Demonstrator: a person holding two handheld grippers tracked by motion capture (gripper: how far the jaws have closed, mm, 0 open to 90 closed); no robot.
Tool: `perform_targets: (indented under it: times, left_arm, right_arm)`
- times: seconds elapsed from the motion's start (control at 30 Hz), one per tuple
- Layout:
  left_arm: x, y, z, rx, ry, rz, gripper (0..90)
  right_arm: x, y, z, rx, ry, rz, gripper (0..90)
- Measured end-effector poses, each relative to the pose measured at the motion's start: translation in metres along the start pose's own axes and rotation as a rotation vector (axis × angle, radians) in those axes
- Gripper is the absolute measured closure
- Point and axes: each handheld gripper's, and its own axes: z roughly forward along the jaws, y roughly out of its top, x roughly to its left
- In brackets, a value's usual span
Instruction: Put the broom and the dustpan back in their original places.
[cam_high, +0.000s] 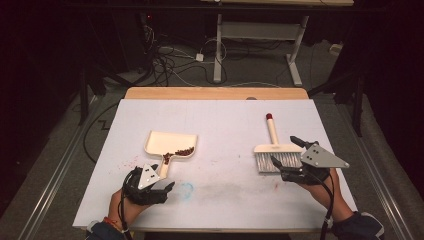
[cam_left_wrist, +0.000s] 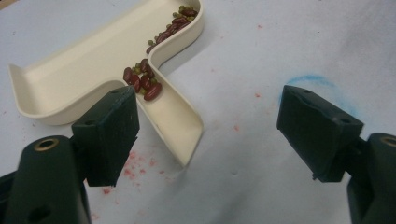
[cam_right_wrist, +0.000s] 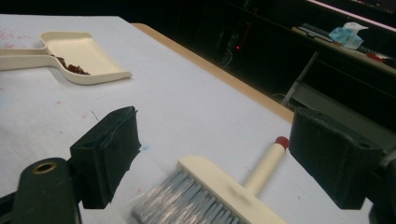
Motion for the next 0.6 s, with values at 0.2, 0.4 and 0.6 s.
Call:
perform_targets:
  times: [0.2,0.4,0.6]
  left_arm:
    - [-0.001,0.001,0.000,-0.002,-0.004,0.008,20.5]
    - [-0.001,0.001,0.000,0.004,0.001,0.007,20.5]
    - [0.000,0.001,0.000,0.001,0.001,0.001,19.3]
  right_arm:
    - [0.002,-0.010,-0.007,-0.003,0.000,-0.021,16.3]
    - [0.003,-0.020,-0.011,0.012,0.001,-0.028,16.3]
    - [0.003,-0.030,-0.015,0.014,0.009,-0.020,16.3]
